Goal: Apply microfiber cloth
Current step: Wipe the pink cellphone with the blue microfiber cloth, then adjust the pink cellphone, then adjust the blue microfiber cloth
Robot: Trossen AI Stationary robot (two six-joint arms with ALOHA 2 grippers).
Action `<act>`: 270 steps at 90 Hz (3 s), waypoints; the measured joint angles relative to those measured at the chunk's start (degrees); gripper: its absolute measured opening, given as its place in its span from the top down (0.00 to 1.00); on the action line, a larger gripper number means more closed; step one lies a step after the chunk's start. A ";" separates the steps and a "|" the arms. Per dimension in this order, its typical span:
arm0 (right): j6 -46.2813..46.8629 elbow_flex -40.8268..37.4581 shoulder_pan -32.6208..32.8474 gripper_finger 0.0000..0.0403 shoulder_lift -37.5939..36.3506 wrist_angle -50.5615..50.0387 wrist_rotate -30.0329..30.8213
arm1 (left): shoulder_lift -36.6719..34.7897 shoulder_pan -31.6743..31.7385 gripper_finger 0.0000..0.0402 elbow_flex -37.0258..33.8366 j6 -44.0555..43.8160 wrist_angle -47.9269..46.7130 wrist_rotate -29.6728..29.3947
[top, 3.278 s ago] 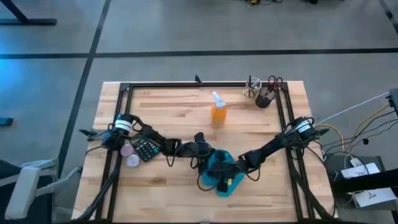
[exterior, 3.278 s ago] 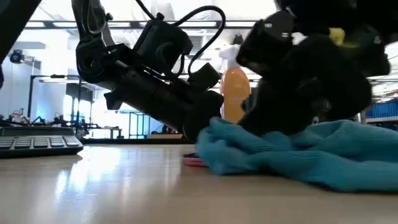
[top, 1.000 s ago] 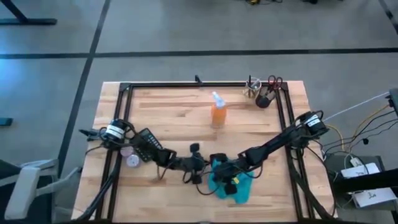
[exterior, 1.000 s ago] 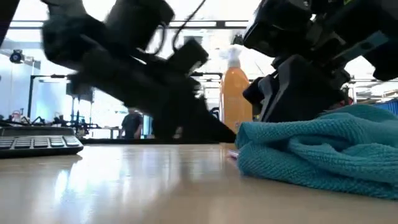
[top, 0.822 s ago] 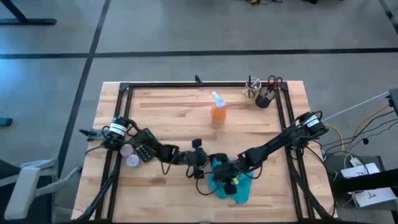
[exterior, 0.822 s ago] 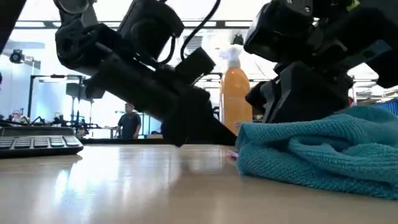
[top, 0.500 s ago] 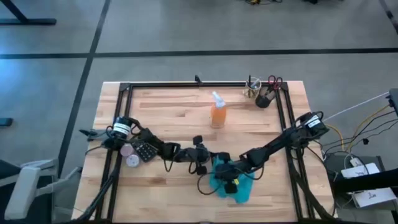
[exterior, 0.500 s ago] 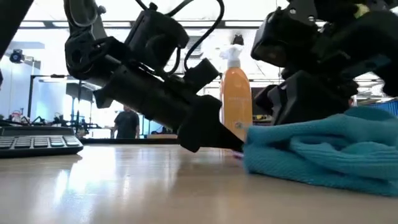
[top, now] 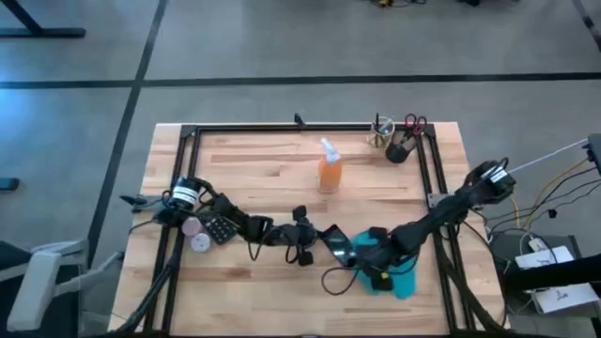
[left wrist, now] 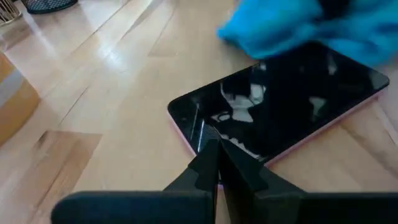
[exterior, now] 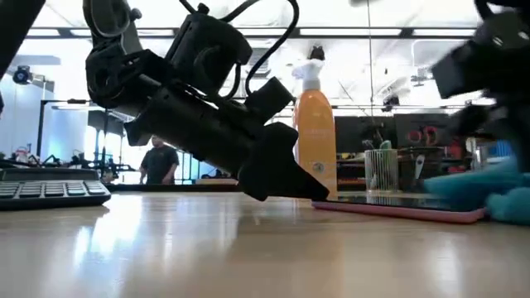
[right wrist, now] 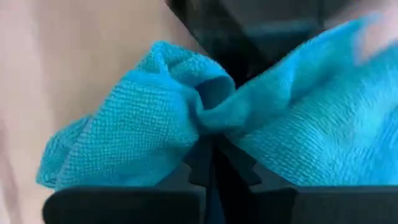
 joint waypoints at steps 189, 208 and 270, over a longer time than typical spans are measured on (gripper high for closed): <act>-14.11 4.13 -15.77 0.41 -0.93 13.78 11.98 | -42.87 -1.14 1.00 -28.66 0.26 -3.60 -4.56; -17.06 3.58 -13.44 0.41 7.37 16.90 11.29 | -42.87 -1.14 1.00 -28.46 0.02 -3.49 -4.61; -23.35 3.65 -17.89 0.53 12.60 36.13 23.55 | -42.89 -1.14 1.00 -28.39 -0.64 -3.30 -4.63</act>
